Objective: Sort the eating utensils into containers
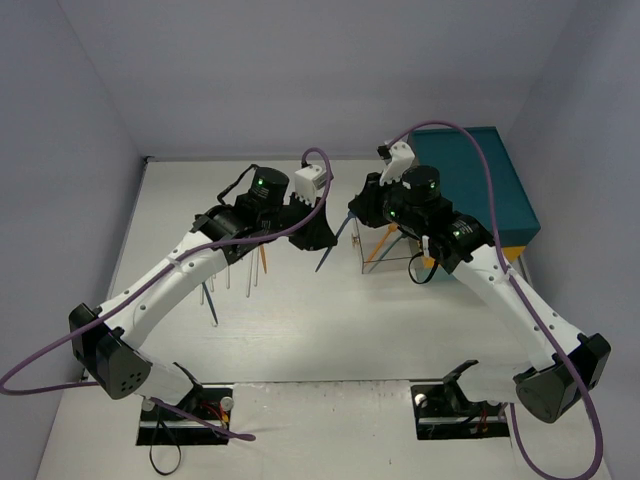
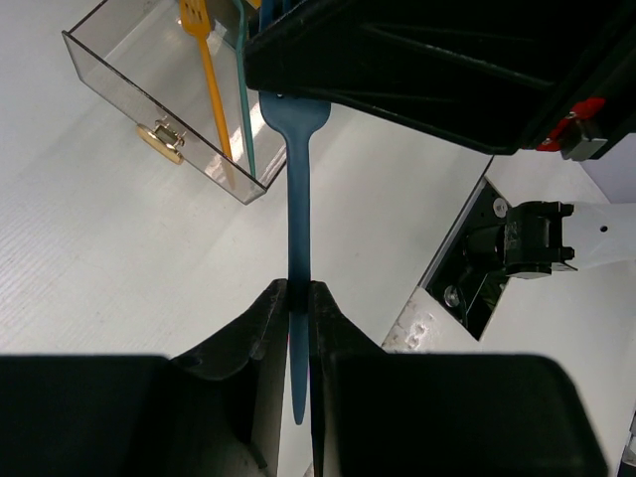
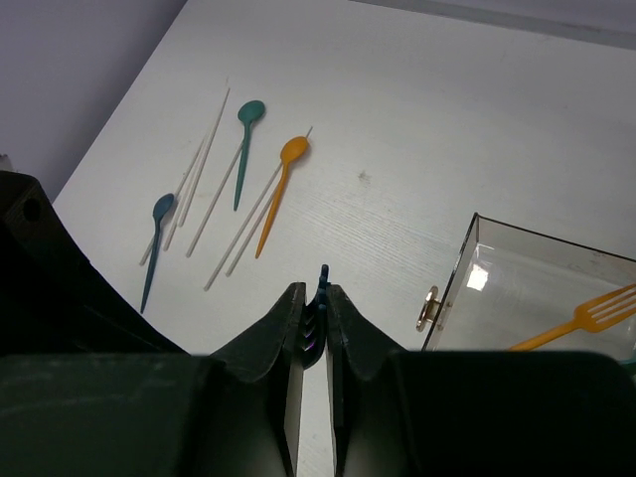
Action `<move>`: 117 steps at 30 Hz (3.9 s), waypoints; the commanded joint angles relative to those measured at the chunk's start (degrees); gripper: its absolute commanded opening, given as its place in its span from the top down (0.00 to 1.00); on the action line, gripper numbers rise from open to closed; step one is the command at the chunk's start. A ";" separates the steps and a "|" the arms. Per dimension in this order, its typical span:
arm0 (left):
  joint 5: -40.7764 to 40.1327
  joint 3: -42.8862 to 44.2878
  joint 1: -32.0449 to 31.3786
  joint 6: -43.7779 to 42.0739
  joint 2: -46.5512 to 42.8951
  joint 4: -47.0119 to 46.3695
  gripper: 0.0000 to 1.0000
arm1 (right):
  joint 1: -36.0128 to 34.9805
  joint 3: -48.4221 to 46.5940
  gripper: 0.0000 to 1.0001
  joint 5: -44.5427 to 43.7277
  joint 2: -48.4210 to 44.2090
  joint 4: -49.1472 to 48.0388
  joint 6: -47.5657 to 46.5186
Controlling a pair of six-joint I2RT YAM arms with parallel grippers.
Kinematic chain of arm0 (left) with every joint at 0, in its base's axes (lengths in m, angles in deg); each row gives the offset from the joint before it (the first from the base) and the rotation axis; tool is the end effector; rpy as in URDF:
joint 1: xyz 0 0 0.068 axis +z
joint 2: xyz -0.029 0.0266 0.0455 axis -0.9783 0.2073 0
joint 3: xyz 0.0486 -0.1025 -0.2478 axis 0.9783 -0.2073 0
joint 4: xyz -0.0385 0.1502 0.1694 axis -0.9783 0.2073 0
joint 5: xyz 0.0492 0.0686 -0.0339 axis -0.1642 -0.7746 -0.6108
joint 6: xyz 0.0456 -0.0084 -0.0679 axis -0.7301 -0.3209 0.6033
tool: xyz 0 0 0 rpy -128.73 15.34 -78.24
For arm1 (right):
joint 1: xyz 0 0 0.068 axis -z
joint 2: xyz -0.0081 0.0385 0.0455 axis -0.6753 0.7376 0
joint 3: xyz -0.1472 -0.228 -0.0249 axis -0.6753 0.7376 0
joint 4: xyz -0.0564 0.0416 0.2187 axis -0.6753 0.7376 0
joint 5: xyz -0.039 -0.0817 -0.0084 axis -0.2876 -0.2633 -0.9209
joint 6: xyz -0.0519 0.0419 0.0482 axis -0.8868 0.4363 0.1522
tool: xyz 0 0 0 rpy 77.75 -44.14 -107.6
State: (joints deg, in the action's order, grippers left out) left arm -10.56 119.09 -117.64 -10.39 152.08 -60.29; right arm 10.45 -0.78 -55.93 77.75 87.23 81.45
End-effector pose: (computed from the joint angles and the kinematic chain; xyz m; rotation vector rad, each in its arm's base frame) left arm 0.2206 -0.2287 0.3835 0.7109 2.0297 -1.1620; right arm 0.2413 0.1671 0.4092 -0.4077 1.7064 0.7705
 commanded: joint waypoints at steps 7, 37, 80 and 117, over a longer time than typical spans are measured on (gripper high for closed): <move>-9.14 2.28 -0.38 0.20 -1.79 1.12 0.58 | 0.78 1.55 1.00 -9.14 -2.99 -3.67 -1.86; -44.34 -31.31 23.35 1.05 -26.43 6.05 0.29 | 8.50 4.82 0.58 -26.90 7.70 -0.94 1.24; -47.69 -33.67 23.79 0.88 -25.96 3.00 0.29 | -10.13 -7.51 0.22 -45.05 26.23 12.64 2.98; -46.68 -33.54 23.79 0.70 -25.03 2.91 0.29 | 0.38 -11.12 0.11 -46.23 18.13 17.92 -3.62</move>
State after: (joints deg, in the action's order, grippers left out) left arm -57.10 83.83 -94.39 -9.11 126.91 -54.68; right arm 14.20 -4.03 -98.02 100.75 104.48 82.24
